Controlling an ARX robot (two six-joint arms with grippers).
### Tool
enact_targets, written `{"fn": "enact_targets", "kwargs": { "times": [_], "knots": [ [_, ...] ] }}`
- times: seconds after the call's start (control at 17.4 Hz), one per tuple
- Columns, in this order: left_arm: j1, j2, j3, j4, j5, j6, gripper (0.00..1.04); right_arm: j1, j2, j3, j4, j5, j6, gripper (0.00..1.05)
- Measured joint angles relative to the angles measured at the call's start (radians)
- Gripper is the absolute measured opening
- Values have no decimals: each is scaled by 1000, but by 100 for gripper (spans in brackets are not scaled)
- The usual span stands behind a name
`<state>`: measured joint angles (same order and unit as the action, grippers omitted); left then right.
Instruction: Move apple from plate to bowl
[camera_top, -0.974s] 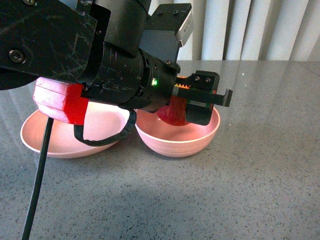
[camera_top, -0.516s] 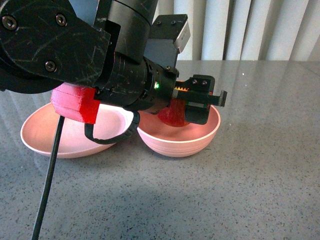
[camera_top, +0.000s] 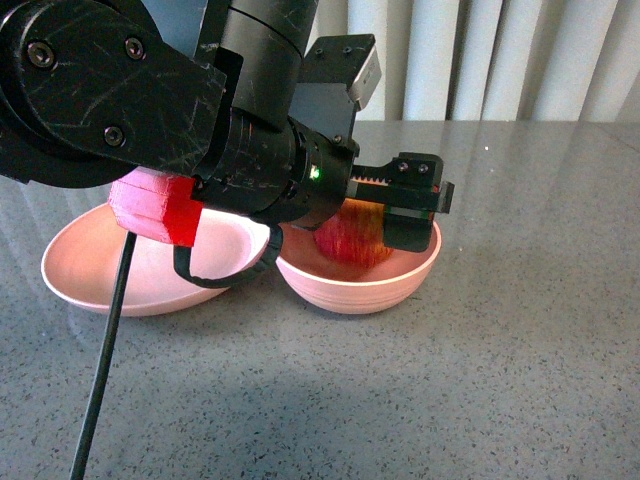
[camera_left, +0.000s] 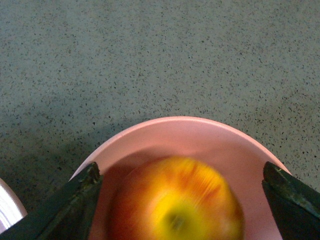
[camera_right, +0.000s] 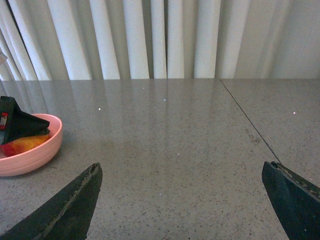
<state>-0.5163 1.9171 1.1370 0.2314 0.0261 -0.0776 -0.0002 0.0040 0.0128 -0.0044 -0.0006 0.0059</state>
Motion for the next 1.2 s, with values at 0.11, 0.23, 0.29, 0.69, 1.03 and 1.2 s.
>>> {"fn": "enact_targets", "kwargs": {
  "times": [0.11, 0.23, 0.29, 0.69, 1.03, 1.2],
  "knots": [
    [1, 0, 5, 0, 1, 0, 97, 0, 0, 0, 0, 0, 0, 98],
    [6, 0, 5, 0, 3, 0, 98, 0, 0, 0, 0, 0, 0, 98],
    [10, -3, 5, 4, 4, 0, 98, 0, 0, 0, 0, 0, 0, 98],
    [21, -40, 5, 30, 4, -5, 98, 0, 0, 0, 0, 0, 0, 98],
    [79, -378, -127, 176, -44, -45, 98, 0, 0, 0, 0, 0, 0, 98],
    [138, -636, -271, 164, -87, 16, 98, 0, 0, 0, 0, 0, 0, 98]
  ]
}}
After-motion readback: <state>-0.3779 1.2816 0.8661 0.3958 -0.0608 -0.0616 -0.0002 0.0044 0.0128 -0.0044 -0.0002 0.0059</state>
